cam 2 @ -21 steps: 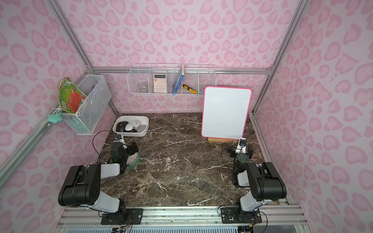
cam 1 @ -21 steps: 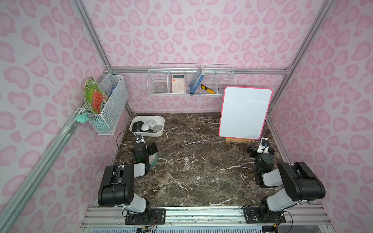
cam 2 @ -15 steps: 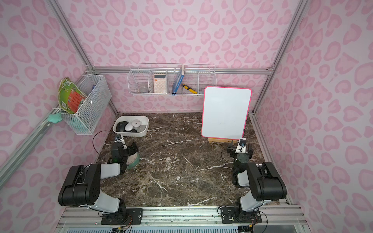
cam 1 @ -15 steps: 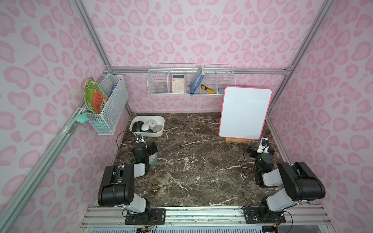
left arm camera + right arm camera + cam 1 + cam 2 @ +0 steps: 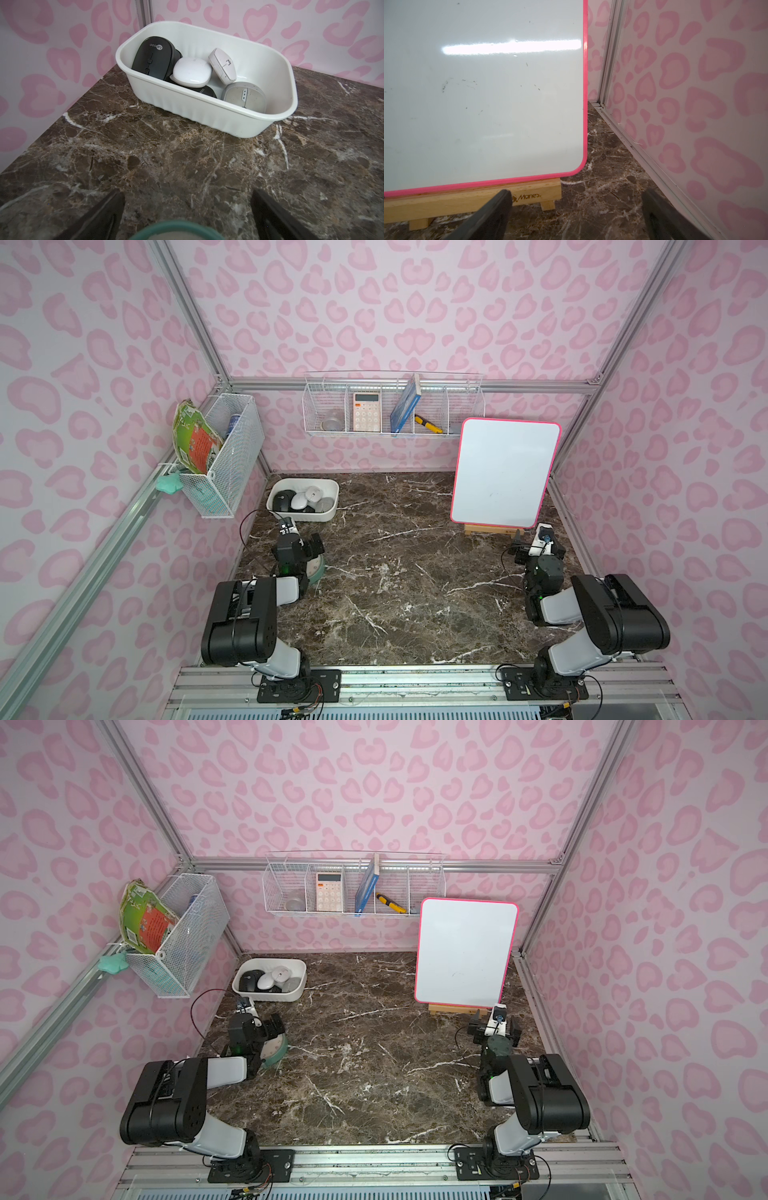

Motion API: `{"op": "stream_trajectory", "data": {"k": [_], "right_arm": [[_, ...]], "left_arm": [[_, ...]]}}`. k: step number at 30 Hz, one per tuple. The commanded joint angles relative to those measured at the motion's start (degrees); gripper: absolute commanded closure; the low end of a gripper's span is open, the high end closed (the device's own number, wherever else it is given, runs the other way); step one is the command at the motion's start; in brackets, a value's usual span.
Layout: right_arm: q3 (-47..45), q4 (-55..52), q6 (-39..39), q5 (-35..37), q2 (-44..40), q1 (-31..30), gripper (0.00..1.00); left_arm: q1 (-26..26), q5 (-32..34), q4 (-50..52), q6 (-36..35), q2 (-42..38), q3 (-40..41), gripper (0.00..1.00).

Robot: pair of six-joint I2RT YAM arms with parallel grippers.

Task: Take out the mouse from the storage box
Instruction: Move the storage box to the center of the board.

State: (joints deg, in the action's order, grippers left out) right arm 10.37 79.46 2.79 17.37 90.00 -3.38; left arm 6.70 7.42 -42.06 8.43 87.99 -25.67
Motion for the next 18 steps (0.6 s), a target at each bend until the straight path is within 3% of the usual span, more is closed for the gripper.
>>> {"op": "stream_trajectory", "data": {"k": [1, 7, 10, 14, 16, 18], "right_arm": [[0.1, 1.22, 0.37, 0.12, 0.0, 0.03, 0.0], [0.13, 1.22, 0.38, 0.11, -0.02, -0.01, 0.0], [0.1, 1.22, 0.38, 0.12, 0.0, 0.01, 0.0], [-1.72, 4.81, -2.28, 0.95, -0.79, -1.8, 0.0], [-3.43, 6.61, -3.03, 1.86, -2.48, -2.93, 0.0], [-3.82, 4.9, -5.31, 7.41, -6.62, -5.78, 0.0]], "left_arm": [[0.05, -0.11, -0.04, -0.44, -0.1, -0.17, 0.01], [-0.02, -0.39, -0.81, -0.7, -0.46, 0.24, 0.01], [-0.46, -4.53, 5.64, -3.58, -4.93, -1.22, 0.01], [-6.72, 8.1, 10.77, -4.31, -15.02, -0.38, 0.01], [-9.01, 8.65, 11.55, -2.9, -19.82, 0.01, 0.0], [-11.45, 8.05, 15.44, -1.49, -24.34, -1.69, 0.01]]}}
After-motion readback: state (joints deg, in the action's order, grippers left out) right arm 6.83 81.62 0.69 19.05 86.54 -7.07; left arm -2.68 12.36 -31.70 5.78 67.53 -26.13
